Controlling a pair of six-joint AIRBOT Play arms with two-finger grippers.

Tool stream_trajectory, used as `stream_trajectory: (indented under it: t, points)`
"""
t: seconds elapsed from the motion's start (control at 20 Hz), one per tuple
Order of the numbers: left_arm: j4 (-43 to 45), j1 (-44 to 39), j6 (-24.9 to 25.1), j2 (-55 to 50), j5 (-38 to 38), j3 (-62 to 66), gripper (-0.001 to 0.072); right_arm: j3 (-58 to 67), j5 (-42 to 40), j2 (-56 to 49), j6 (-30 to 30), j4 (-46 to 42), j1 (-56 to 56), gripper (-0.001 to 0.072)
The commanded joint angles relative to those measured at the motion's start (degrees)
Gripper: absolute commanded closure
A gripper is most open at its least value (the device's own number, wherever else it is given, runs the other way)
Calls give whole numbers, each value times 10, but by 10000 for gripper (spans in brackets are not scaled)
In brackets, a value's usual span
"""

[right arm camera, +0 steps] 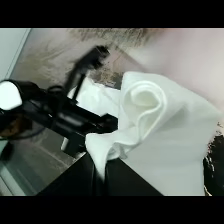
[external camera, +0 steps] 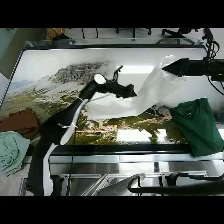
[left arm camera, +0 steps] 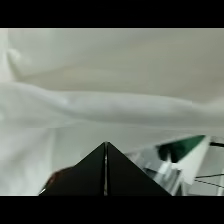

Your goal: Fold the shirts.

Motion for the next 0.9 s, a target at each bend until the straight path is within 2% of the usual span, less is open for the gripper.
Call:
stream_trajectory:
  t: [0.0,0.1,0.25,0.4,0.5,0.55,0.6,0.65,0.7,0.75,0.85]
  points:
    - [-133,86,50,99,-109,-11,688,0,0,-14,12,-2,33,699]
    - [-203,153,81,187,-126,-47,688,0,-20,-25,15,-2,78,698]
    - [-252,241,89,279,-162,-44,688,0,-100,-47,15,-1,185,698]
    - [-254,299,90,350,-175,-35,688,0,-251,-97,-5,-1,329,697]
    - [-254,318,104,385,-176,-35,688,0,-403,-158,-16,0,430,691]
    - [-254,319,107,398,-178,-35,688,0,-483,-197,-42,0,482,652]
    - [-255,319,111,411,-182,-40,688,0,-548,-234,-55,0,524,402]
    - [-255,315,113,426,-183,-53,688,1,-579,-264,-62,0,555,187]
    - [-255,311,120,439,-186,-69,689,1,-578,-281,-63,-1,571,263]
    - [-255,311,129,450,-188,-84,688,1,-571,-284,-63,-10,574,381]
    - [-255,312,139,471,-188,-118,688,1,-533,-255,-63,-40,547,388]
